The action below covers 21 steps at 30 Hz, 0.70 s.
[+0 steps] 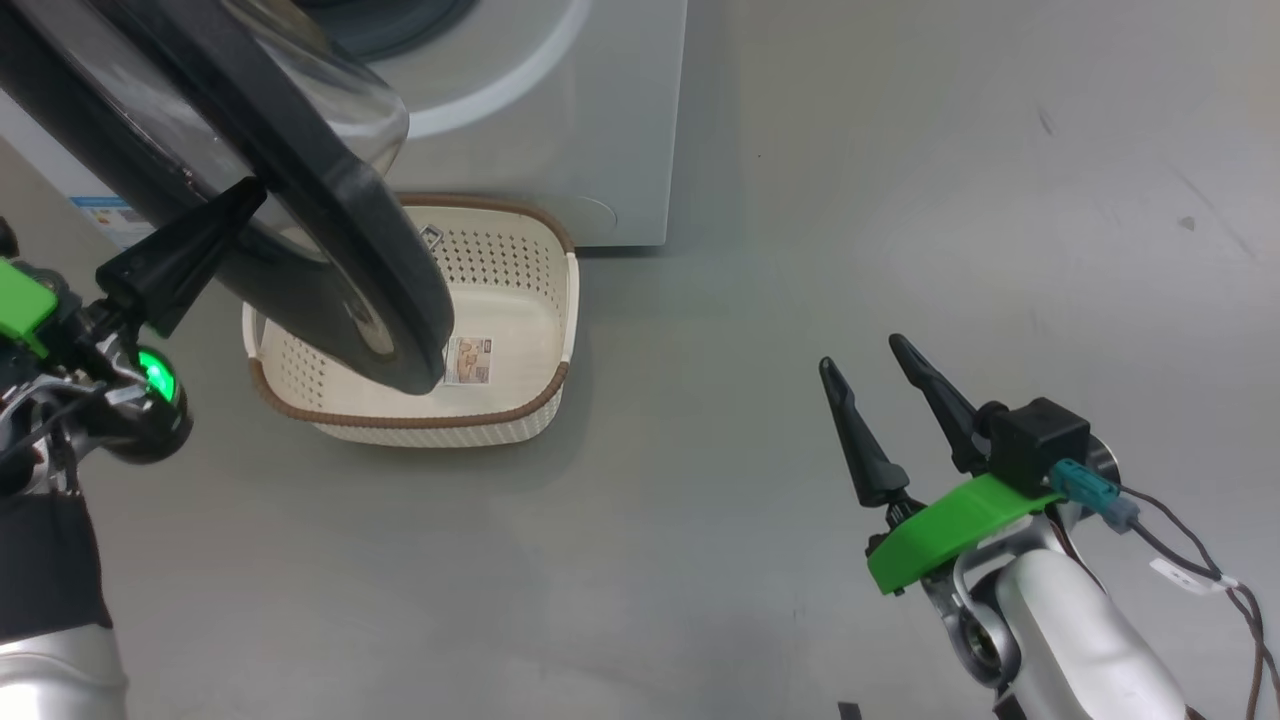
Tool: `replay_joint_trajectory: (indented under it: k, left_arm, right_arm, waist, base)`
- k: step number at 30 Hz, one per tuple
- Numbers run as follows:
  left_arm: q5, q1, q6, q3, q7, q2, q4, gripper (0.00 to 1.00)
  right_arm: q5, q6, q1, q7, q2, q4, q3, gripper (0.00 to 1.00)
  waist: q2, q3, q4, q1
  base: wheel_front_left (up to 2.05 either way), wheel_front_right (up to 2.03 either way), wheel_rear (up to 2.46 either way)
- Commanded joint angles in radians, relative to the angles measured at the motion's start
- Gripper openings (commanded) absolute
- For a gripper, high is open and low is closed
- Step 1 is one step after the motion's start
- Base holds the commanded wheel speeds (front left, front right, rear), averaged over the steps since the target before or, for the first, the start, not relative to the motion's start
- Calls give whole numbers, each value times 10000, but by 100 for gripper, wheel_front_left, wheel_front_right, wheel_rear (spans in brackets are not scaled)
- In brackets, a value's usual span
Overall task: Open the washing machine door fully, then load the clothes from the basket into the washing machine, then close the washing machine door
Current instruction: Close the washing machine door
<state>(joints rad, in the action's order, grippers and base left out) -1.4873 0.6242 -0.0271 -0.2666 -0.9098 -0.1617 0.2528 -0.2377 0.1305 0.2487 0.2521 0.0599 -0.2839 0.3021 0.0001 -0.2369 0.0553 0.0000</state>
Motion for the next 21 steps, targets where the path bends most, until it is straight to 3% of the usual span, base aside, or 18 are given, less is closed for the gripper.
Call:
replay_joint_trajectory:
  k: [1,21]
  left_arm:
    - [-1,534,-143,-163,68,-204,-228,0]
    - [623,2156,-974,227,2349,810,2054,0]
  right_arm:
    - [-58,2,36,97,-92,271,138,100]
    - [-193,2,158,97,-96,461,-92,100]
  waist:
    - [-1,-25,83,0]
    - [-1,-435,728,0]
  base:
    - [0,0,0]
    - [0,0,0]
